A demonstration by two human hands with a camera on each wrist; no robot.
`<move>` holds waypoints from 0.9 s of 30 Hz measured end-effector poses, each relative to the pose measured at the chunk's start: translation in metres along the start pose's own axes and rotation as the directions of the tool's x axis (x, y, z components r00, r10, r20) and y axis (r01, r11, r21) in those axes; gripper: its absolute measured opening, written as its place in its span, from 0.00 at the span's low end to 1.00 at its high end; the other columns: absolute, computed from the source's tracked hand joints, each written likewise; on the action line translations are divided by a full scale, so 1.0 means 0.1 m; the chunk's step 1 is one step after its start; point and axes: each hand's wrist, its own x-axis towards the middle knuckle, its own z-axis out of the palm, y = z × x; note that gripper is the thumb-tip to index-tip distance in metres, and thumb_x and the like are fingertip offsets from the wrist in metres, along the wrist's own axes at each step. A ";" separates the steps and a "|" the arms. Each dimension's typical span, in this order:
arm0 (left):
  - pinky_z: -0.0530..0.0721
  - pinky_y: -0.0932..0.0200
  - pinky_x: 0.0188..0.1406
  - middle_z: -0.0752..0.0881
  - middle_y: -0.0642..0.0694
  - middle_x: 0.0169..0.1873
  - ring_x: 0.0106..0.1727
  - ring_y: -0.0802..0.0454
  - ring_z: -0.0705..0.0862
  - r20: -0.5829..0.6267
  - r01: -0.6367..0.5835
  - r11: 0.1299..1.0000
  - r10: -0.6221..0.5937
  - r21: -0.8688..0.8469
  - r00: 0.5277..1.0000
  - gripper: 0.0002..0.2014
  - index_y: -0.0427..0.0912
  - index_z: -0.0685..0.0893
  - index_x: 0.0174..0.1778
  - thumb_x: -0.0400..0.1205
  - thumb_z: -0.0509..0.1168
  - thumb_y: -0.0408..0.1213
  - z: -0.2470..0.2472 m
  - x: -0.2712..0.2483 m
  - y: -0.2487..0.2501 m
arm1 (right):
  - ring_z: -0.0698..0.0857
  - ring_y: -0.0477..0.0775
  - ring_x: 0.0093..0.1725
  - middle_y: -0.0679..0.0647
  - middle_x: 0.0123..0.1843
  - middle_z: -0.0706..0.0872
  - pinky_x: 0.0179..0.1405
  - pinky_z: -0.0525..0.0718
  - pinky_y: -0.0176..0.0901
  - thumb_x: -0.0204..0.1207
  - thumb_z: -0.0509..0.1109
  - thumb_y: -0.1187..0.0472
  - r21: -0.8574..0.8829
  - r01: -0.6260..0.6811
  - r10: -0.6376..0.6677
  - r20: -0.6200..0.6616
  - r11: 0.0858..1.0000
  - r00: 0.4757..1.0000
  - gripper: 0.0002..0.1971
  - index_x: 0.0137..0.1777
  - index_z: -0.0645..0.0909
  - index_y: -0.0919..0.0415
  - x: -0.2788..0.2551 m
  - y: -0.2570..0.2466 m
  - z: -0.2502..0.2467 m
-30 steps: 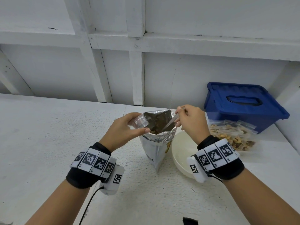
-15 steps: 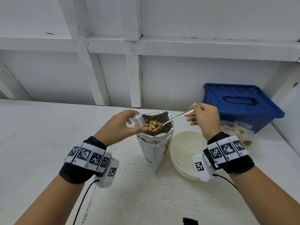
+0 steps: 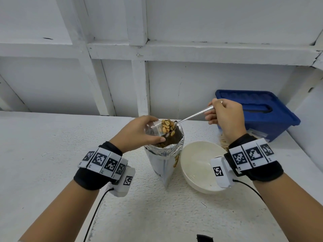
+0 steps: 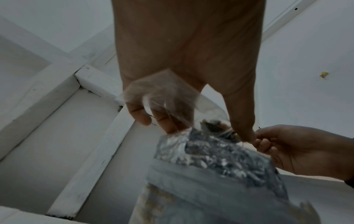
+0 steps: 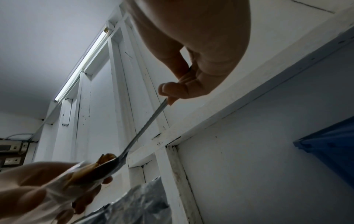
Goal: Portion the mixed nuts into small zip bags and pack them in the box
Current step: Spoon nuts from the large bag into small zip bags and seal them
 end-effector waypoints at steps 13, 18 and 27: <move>0.73 0.83 0.39 0.80 0.54 0.51 0.48 0.63 0.77 -0.043 0.006 0.991 -0.011 -0.132 0.999 0.30 0.43 0.76 0.66 0.70 0.76 0.46 0.10 0.00 -0.05 | 0.80 0.41 0.20 0.56 0.29 0.84 0.21 0.80 0.31 0.82 0.59 0.64 -0.019 0.057 -0.056 0.056 0.998 0.997 0.12 0.38 0.80 0.61 -0.02 -0.02 0.15; 0.75 0.81 0.40 0.80 0.61 0.45 0.45 0.70 0.79 -0.112 -0.008 0.967 -0.021 -0.255 0.993 0.25 0.48 0.76 0.61 0.70 0.76 0.44 0.17 -0.01 -0.04 | 0.81 0.37 0.23 0.50 0.31 0.83 0.25 0.81 0.28 0.83 0.60 0.61 -0.138 0.311 -0.294 0.128 0.940 0.947 0.09 0.46 0.81 0.62 -0.08 -0.27 0.26; 0.75 0.70 0.30 0.81 0.55 0.44 0.36 0.61 0.78 -0.279 -0.024 0.924 -0.091 -0.382 0.956 0.24 0.47 0.75 0.62 0.72 0.74 0.44 0.20 -0.05 -0.12 | 0.84 0.56 0.27 0.58 0.30 0.85 0.26 0.83 0.54 0.81 0.61 0.59 -0.234 0.720 -0.716 0.118 0.653 0.688 0.14 0.43 0.83 0.68 -0.17 -0.64 0.29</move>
